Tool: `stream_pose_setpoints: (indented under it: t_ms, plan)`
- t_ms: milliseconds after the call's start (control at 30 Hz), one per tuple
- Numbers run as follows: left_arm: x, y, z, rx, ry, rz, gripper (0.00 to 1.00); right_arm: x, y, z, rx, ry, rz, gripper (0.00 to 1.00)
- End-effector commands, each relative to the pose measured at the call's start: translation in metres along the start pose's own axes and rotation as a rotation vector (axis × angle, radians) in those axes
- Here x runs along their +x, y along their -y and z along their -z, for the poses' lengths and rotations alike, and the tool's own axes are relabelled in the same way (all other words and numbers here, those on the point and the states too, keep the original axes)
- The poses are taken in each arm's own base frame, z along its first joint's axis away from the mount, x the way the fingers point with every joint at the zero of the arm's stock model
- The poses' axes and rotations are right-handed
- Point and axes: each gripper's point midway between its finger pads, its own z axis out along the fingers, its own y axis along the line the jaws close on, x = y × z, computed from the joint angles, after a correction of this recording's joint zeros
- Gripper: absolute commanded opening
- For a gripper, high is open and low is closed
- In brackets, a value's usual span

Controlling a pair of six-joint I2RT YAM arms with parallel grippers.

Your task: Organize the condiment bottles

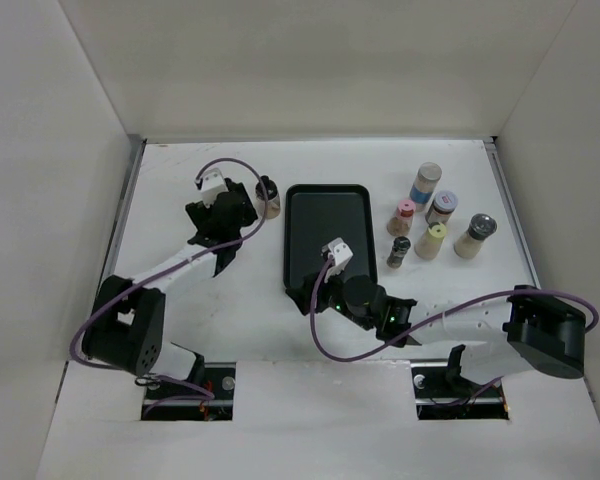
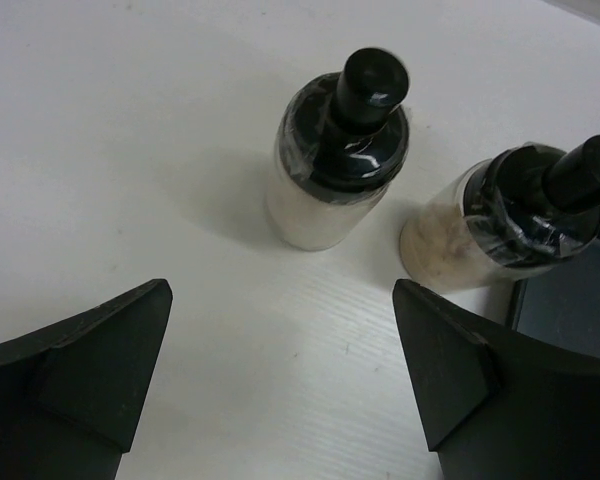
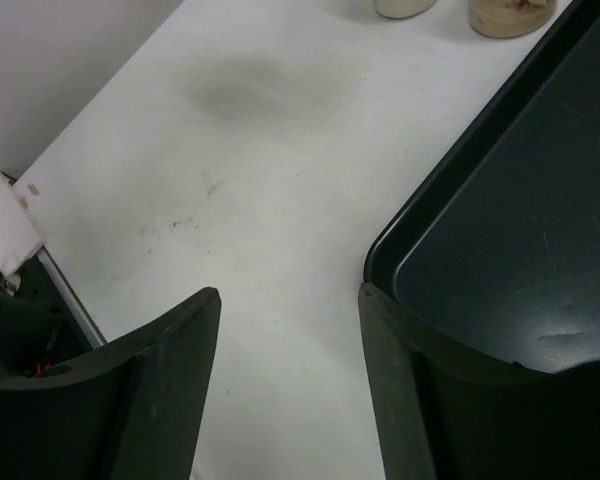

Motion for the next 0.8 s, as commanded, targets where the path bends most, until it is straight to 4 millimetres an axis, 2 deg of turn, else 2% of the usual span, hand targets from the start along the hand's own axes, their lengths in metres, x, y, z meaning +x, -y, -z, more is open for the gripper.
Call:
stream_pose_setpoints:
  t_ms: [0, 167, 333, 567, 633, 767]
  plan:
    - [-0.048, 0.032, -0.015, 0.09, 0.117, 0.07, 0.94, -0.021, -0.006, -0.003, -0.017, 0.078, -0.031, 0.66]
    - [-0.052, 0.037, -0.043, 0.057, 0.123, 0.047, 0.93, -0.018, -0.006, -0.004, -0.023, 0.067, -0.032, 0.68]
    - [-0.047, 0.039, -0.067, 0.029, 0.109, 0.023, 0.9, -0.019, -0.004, -0.004, -0.022, 0.072, -0.034, 0.69]
    - [-0.051, 0.044, -0.09, 0.015, 0.122, 0.016, 0.82, -0.023, -0.002, -0.002, -0.018, 0.081, -0.036, 0.69]
    - [-0.051, 0.046, -0.094, 0.016, 0.125, 0.003, 0.74, -0.023, -0.002, -0.002, -0.018, 0.081, -0.036, 0.69]
    - [-0.044, 0.036, -0.092, -0.017, 0.118, -0.001, 0.45, -0.024, -0.002, -0.001, -0.02, 0.084, -0.039, 0.69]
